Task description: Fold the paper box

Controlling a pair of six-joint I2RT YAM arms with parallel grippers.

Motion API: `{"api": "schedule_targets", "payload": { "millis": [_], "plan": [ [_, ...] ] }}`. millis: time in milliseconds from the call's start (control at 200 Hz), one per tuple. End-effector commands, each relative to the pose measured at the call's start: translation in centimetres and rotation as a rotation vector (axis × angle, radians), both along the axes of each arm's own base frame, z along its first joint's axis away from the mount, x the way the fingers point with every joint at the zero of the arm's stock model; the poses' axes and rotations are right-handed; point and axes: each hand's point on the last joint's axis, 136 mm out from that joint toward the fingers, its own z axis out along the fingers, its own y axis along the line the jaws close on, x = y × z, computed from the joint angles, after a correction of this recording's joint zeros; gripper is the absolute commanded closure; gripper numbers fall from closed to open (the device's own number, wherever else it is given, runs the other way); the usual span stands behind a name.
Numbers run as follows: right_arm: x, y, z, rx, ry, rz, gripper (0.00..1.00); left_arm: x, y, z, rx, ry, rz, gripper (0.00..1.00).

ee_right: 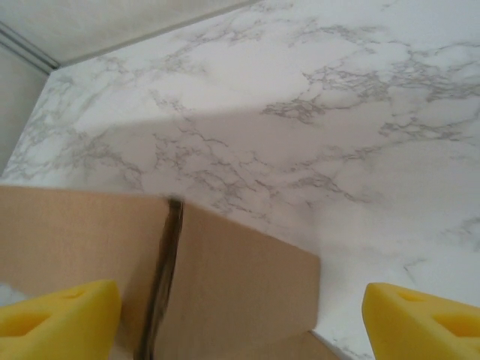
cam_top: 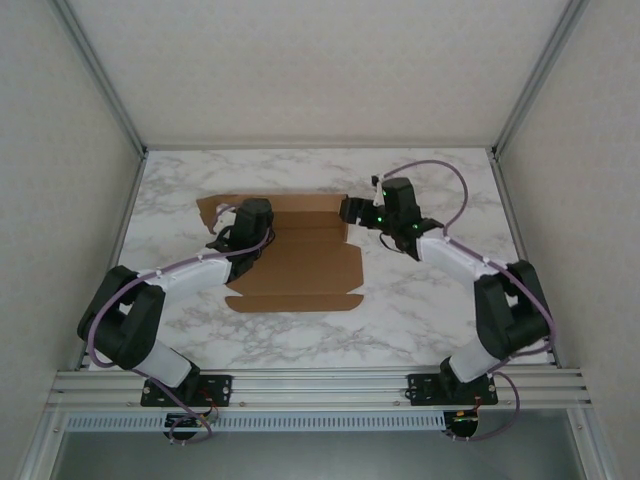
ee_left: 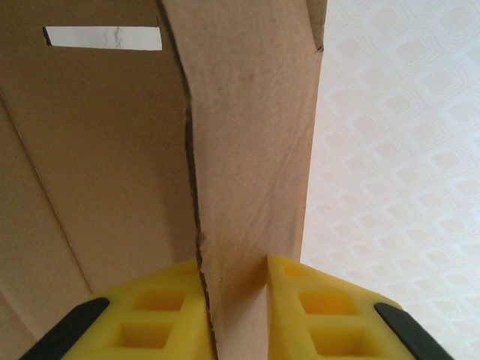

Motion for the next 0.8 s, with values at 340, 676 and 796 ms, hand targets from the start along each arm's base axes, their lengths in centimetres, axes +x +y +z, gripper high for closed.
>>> {"api": "schedule_targets", "payload": {
  "millis": [340,676,796],
  "plan": [
    [-2.1,2.6,-3.2,-0.215,-0.252,0.106,0.33,-0.2,1.3,-3.3,0.061,0.124,0.013,0.81],
    [1.3,1.8,-6.7,-0.441,-0.199,-0.021,0.49,-0.4,1.4,-3.3,0.058,0.128,0.014,0.84],
    [1.9,2.1,-7.5,-0.463,-0.181,-0.021,0.60,-0.3,1.4,-3.3,0.054,0.129,0.016,0.85]
  ]
}}
